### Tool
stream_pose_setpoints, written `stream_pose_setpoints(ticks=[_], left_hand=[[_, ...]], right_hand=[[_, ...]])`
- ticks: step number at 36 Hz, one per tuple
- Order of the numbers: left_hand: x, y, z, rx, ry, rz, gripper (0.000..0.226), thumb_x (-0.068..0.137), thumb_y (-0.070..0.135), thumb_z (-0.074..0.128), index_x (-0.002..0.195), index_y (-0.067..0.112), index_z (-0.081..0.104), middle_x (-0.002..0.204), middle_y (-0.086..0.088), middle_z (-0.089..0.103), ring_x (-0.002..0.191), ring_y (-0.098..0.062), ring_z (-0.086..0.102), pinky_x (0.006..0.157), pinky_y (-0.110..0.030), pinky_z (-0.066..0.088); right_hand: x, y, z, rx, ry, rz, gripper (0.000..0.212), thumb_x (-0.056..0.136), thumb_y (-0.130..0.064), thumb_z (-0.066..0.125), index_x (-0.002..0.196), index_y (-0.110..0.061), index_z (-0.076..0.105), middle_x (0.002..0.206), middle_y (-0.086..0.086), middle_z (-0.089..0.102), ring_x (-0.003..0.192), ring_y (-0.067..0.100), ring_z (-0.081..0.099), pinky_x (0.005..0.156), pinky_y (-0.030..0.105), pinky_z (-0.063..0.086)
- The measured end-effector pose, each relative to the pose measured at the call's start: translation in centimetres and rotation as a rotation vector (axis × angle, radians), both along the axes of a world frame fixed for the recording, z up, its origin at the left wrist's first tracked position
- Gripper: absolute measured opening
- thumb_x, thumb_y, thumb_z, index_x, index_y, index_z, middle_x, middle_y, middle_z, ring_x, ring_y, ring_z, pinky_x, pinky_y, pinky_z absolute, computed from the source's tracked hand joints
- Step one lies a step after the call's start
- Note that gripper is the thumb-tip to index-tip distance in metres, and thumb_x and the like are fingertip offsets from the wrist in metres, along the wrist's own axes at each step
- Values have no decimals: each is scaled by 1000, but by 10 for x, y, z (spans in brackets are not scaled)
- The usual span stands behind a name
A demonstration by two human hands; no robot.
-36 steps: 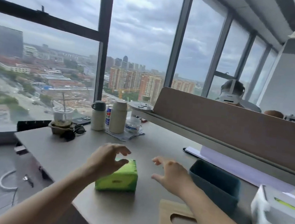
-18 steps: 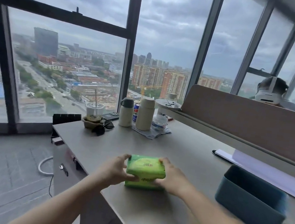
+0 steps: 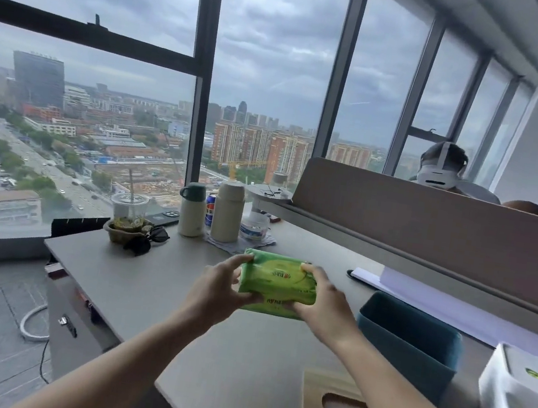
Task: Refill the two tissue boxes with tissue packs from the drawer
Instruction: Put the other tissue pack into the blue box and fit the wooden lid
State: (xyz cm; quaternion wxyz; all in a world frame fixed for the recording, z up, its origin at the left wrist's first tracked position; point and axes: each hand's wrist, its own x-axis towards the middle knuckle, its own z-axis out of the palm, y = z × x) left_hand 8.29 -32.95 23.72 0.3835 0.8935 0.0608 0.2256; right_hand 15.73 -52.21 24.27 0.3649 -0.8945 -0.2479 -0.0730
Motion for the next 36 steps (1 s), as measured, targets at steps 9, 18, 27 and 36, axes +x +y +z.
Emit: stream_pose_setpoints(ticks=[9,18,27,36], left_hand=[[52,-79,20,5,-114,-206,64,65,37,83,124,45,58,114,0,70,103,-11,64,87,-25,51],[100,-154,26,32,-89,-426,60,72,34,80,126,43,57,113,3,70,110,-12,60,87,-24,44],[136,-174,1,112,15,-474,61,64,53,76,122,49,57,122,11,67,116,-11,59,102,-40,41],[145,-180,-11,349,47,-384,52,81,60,58,130,49,47,97,8,69,113,-17,54,94,-35,25]], right_hand=[[-1,-102,20,151,-113,-163,62,73,-30,83,127,-28,53,104,-10,64,94,10,61,72,13,45],[5,-176,17,129,-138,-372,60,74,-33,81,128,-30,54,109,-12,65,95,7,59,70,6,41],[15,-195,-8,-26,-137,-557,56,79,-50,71,129,-34,53,106,-2,71,115,26,55,107,38,30],[16,-192,-15,-213,-126,-624,53,87,-61,52,136,-41,44,116,3,66,134,25,38,114,40,12]])
